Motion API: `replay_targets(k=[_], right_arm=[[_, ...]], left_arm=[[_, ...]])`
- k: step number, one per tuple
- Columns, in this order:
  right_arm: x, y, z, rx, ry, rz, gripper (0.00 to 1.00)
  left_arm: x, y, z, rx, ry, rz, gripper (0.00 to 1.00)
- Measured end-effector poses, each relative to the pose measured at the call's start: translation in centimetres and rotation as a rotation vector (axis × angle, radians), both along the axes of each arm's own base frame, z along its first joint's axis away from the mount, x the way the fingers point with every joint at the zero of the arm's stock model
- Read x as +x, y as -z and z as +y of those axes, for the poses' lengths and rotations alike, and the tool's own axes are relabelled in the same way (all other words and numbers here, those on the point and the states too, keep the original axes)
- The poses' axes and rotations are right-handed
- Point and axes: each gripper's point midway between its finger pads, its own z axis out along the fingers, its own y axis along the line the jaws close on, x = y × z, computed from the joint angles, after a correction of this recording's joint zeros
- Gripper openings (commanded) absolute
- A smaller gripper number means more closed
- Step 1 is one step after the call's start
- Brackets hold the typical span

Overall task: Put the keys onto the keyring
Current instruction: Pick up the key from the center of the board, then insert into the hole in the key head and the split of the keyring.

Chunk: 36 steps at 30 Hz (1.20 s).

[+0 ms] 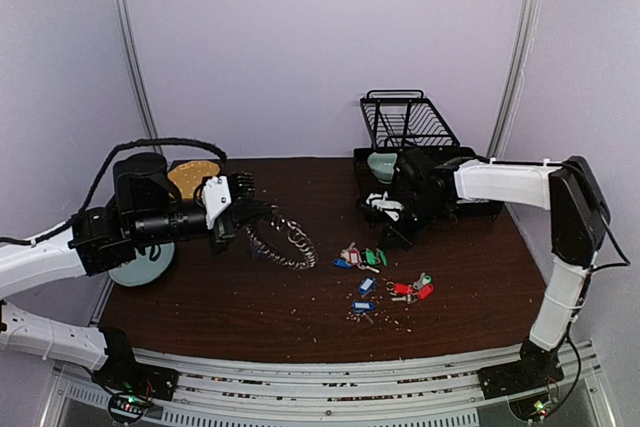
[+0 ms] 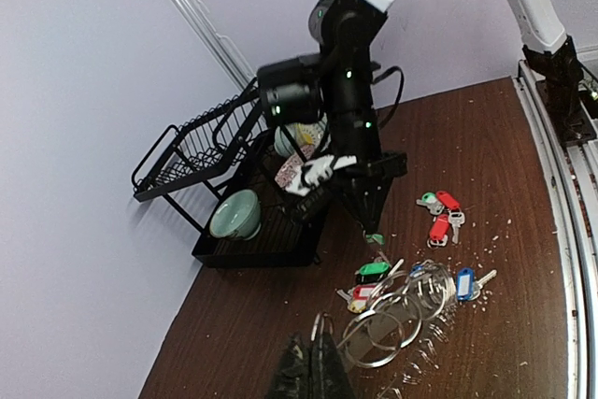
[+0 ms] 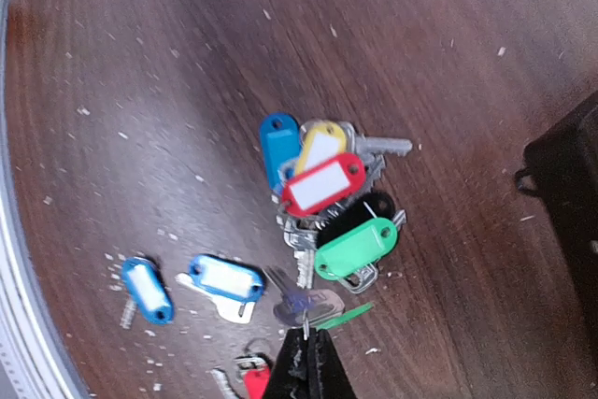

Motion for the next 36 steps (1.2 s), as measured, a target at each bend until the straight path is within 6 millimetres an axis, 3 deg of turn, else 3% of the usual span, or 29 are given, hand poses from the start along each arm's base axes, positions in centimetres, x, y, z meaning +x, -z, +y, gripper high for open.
replay_targets(k=[2,6,9,12,18,36], right_arm=[[-0.9,-4.0,1.3,0.046,0.003,-0.063,0.0],[-4.8,-13.3,6.7,0.192,-0.08,-0.185,0.0],[-7.7,-18.9,10.2,0.278,-0.142,-0.277,0.0],[-9.5,-21.5,12.1,0.293,-0.173,-0.348,0.0],[-11.3,-21.0,14.0,0.259,-0.212,-0.387,0.0],[-13.8,-20.1,15.1,0.394,-0.329,-0.41,0.0]], left_arm=[[0.1,0.1,0.1,0.004,-0.005,-0.011,0.0],[0.1,-0.3,0.0,0.001,-0.003,-0.04,0.0],[-0.4,-0.6,-0.4,0.003,0.018,-0.07,0.0],[-1.3,-0.5,-1.0,0.017,0.043,-0.094,0.0],[-1.3,0.4,-1.6,0.049,0.032,-0.099,0.0],[-1.2,0.7,-1.9,0.026,0.015,-0.042,0.0]])
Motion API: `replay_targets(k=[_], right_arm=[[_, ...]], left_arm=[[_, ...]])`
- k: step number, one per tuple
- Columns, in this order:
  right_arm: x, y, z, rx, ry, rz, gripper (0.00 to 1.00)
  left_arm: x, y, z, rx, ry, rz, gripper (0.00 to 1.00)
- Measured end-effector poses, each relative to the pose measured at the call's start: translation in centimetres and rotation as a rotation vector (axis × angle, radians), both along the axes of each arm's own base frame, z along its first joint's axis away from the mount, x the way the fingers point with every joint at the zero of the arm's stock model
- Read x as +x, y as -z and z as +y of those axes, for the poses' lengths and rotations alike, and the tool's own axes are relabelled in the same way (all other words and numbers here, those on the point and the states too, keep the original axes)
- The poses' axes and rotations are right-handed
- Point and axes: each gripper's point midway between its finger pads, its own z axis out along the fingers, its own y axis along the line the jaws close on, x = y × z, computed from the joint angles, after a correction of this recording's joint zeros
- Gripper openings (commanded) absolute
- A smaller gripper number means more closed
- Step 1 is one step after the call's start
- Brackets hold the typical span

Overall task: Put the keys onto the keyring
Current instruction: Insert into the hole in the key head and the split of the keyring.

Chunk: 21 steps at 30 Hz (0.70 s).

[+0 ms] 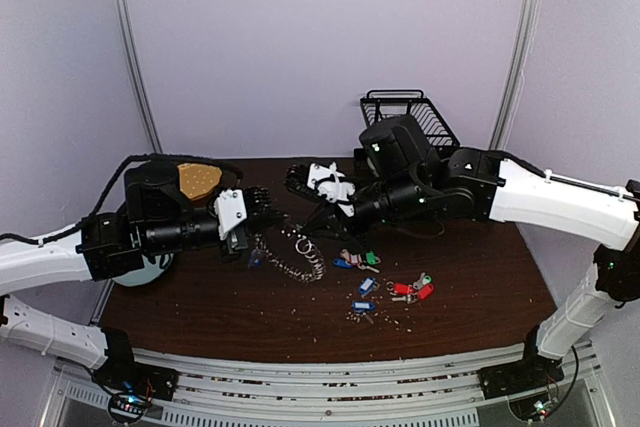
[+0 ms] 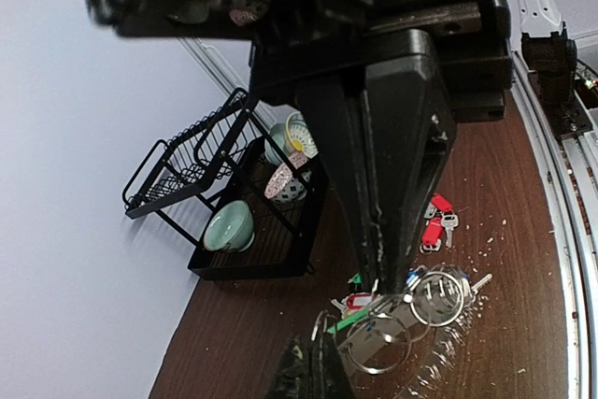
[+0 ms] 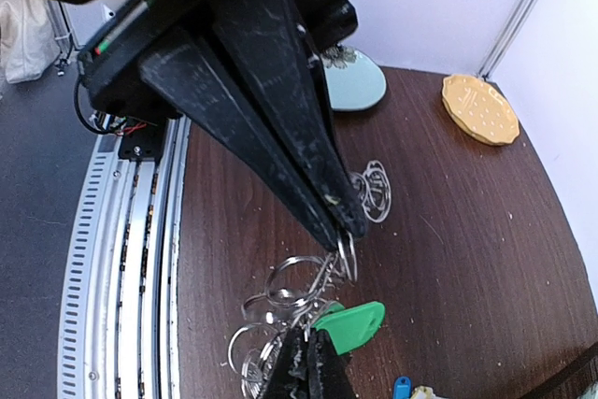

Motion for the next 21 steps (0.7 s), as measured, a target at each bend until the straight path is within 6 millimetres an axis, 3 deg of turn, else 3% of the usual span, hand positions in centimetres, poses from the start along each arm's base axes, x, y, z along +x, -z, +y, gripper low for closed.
replay_targets(k=[8,21], right_arm=[[-0.6,-2.3,0.7,0.136,-0.042,-0.037,0.0],[0.3,-2.5,0.8,0.151,0.019,-0.028,0.0]], left_arm=[[-0.4,-0.2,-0.2,-0.021,0.018,0.027,0.0],[-0.4,-0.3,-0.3,-0.025,0.019,0.028,0.0]])
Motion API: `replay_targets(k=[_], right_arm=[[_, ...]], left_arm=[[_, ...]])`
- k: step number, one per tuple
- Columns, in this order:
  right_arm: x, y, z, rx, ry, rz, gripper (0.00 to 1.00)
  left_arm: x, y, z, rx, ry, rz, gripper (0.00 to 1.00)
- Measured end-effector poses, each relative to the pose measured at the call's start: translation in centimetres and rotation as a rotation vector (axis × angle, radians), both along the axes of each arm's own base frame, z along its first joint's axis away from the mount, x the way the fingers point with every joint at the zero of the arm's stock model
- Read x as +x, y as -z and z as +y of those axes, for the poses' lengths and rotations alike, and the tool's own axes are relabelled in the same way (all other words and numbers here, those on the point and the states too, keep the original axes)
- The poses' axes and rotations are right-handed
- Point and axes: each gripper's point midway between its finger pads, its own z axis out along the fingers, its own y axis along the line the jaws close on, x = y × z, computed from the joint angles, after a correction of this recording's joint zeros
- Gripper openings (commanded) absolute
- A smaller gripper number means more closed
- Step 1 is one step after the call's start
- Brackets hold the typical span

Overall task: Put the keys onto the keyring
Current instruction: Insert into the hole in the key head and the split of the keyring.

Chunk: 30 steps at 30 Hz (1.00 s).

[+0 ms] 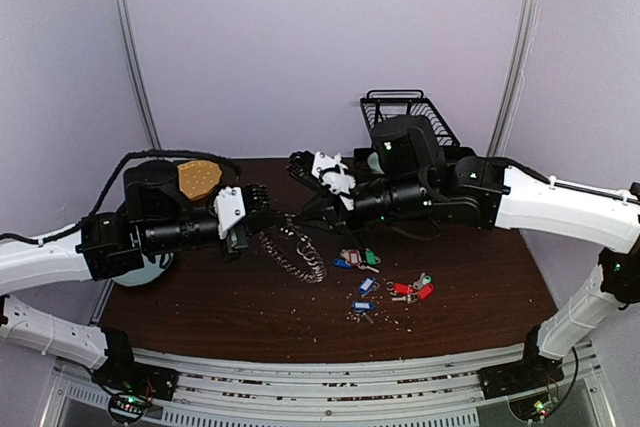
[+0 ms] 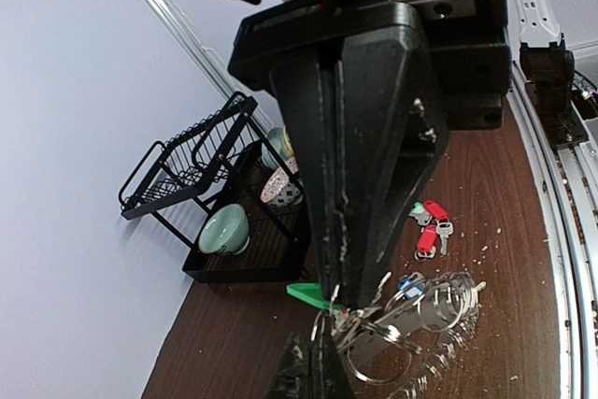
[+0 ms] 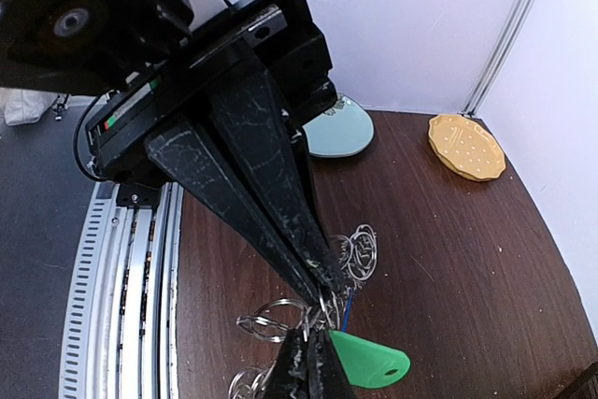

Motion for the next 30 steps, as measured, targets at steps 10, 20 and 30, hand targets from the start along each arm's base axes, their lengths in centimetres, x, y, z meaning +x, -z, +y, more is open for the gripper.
replay_targets(k=[10,20,30], right_arm=[[1.0,1.2,-0.1,-0.027,0.041,0.067,0.0],[1.0,1.1,0.0,0.002,0.003,0.103,0.0],[-0.2,0.0,-1.5,-0.008,-0.029,0.063,0.0]], left_arm=[[-0.3,-0.8,0.2,-0.023,0.009,-0.026,0.0],[-0.8,-1.6,0.2,-0.043,0.032,-0.052,0.0],[-0.3,-1.4,0.3,-0.031,0.008,-0.058,0.0]])
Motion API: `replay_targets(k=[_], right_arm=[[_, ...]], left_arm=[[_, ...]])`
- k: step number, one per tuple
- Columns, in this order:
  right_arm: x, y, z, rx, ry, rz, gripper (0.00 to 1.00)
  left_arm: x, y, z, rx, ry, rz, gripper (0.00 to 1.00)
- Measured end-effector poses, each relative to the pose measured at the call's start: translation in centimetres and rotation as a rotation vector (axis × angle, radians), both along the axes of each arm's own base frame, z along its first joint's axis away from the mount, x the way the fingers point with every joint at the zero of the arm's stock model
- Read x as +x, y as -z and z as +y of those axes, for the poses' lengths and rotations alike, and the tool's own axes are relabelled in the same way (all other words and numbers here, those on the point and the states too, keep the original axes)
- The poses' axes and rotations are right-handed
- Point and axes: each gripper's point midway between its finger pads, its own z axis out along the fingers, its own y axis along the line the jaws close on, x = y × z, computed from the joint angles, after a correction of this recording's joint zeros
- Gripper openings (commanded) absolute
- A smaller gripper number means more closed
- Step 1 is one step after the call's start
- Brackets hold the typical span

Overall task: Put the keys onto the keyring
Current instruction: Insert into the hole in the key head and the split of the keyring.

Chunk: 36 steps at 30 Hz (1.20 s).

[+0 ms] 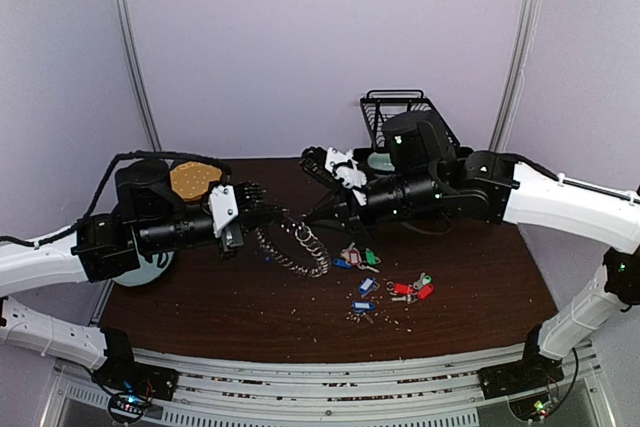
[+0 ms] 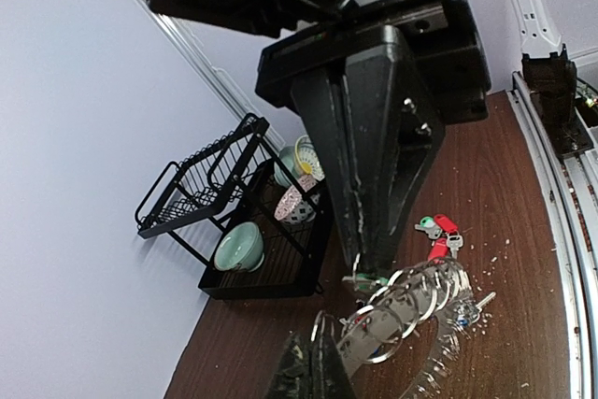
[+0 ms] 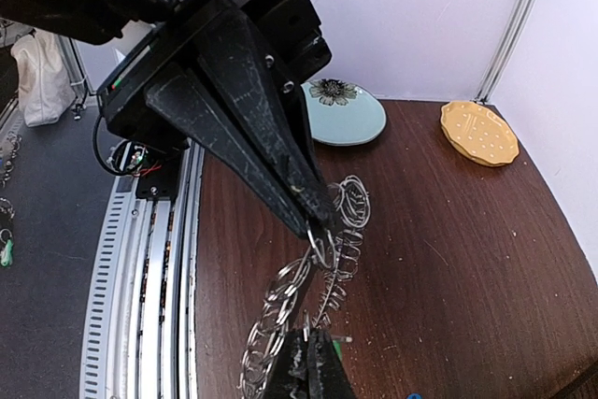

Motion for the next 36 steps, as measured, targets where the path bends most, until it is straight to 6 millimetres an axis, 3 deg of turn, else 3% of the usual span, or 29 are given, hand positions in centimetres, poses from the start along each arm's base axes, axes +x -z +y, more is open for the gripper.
replay_targets(k=[9,20,36], right_arm=[[0.1,-2.0,0.1,0.012,-0.004,-0.014,0.0],[0.5,-0.8,1.3,-0.014,-0.026,-0.01,0.0],[1.1,-0.7,1.8,-0.04,0.005,0.019,0.0]], left_arm=[[0.1,0.1,-0.1,0.004,-0.002,0.001,0.0],[0.2,0.3,-0.1,0.009,-0.005,0.004,0.0],[0.1,0.2,0.1,0.004,-0.006,-0.009,0.0]])
